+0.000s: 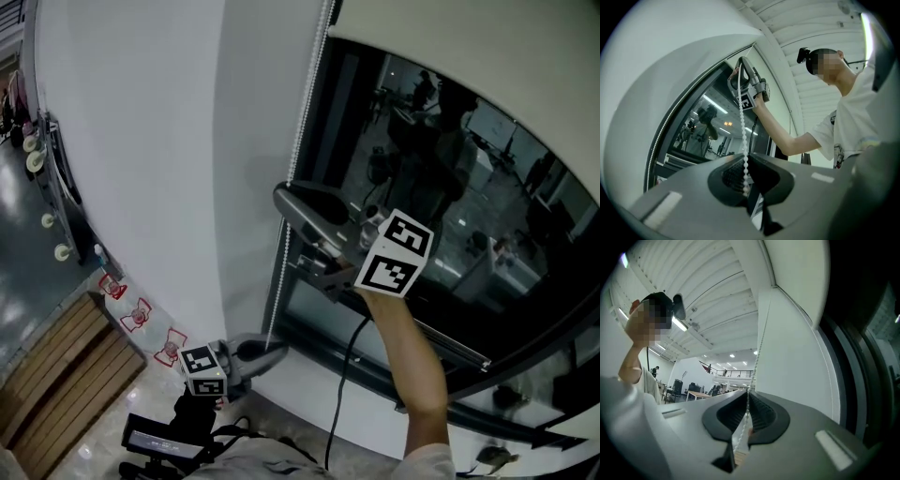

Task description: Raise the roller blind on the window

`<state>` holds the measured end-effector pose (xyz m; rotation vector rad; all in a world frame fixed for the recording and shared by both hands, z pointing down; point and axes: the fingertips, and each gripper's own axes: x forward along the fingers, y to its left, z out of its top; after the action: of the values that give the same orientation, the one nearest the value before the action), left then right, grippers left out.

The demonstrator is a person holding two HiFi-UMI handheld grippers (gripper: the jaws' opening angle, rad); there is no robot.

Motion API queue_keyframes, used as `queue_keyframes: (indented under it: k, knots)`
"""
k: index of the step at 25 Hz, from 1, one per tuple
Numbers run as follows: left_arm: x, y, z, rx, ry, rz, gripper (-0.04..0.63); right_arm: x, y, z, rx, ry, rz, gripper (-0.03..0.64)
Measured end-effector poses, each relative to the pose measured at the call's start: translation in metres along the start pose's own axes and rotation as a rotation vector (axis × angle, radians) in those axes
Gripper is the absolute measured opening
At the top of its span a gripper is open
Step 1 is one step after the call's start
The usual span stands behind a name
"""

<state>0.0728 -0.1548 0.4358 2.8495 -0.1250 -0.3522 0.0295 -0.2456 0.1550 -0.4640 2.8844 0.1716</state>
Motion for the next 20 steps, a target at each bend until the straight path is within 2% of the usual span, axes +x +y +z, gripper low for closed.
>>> queue_keyframes:
  k: [4, 11, 15, 20]
  knots:
    - [-0.002, -0.001, 0.001, -0.001, 0.007, 0.0, -0.002, -0.002, 0.007, -0.008, 0.064, -0.019, 0.032, 0.014]
    - [0.004, 0.0, 0.0, 0.001, 0.008, -0.001, -0.002, -0.01, 0.015, -0.013, 0.084, -0.024, 0.059, 0.014]
    - [0.005, 0.0, -0.001, -0.001, 0.009, -0.002, -0.002, -0.016, 0.016, -0.039, 0.119, 0.003, 0.056, 0.014]
    - [0.004, 0.001, -0.001, -0.006, 0.004, 0.001, -0.002, -0.022, 0.024, -0.086, 0.107, 0.075, 0.033, 0.014]
